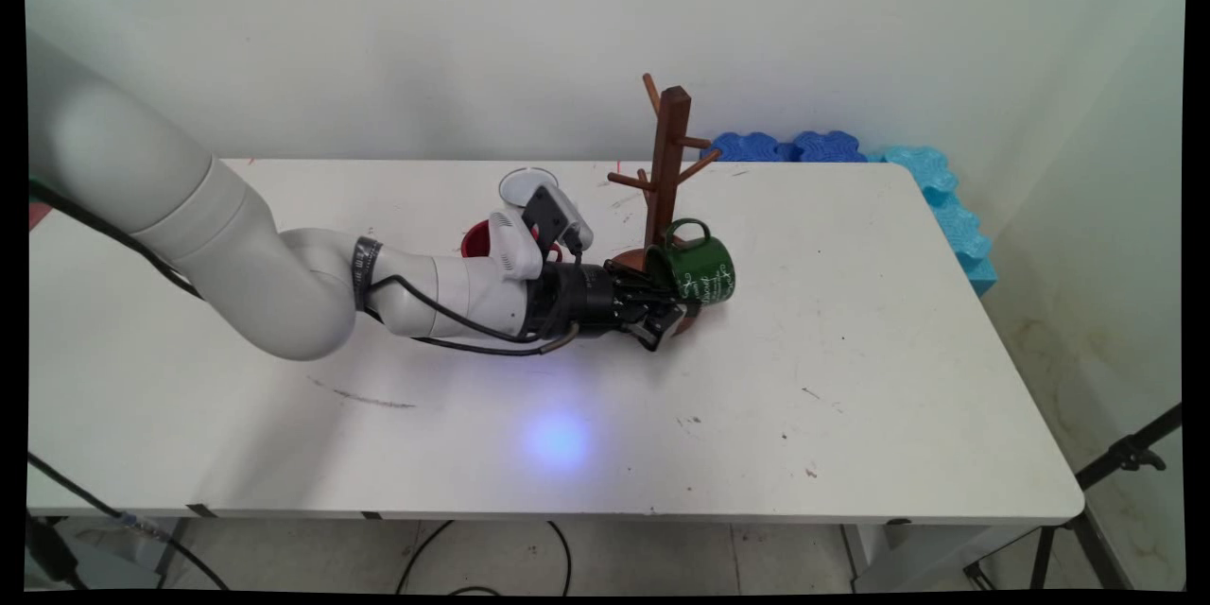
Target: Place the picked object on the table
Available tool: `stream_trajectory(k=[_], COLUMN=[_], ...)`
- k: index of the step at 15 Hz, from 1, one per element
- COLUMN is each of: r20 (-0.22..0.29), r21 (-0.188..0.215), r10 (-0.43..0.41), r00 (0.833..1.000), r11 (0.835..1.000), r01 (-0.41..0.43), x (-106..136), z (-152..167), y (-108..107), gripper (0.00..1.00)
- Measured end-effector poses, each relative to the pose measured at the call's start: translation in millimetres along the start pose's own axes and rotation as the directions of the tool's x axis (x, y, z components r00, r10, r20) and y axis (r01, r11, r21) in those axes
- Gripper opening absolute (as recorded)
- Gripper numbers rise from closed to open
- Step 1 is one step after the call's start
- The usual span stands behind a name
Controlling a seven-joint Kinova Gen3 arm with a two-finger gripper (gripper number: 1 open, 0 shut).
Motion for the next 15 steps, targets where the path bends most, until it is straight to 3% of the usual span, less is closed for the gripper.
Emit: stream_trajectory(k=[15], r20=[-0.012], r21=[-0.034], r10=[0.034], r00=[0.999], r11=[0.999], r01=[-0.034], x=[7.5], z=[-17.9], y=[13.0], gripper=[0.00])
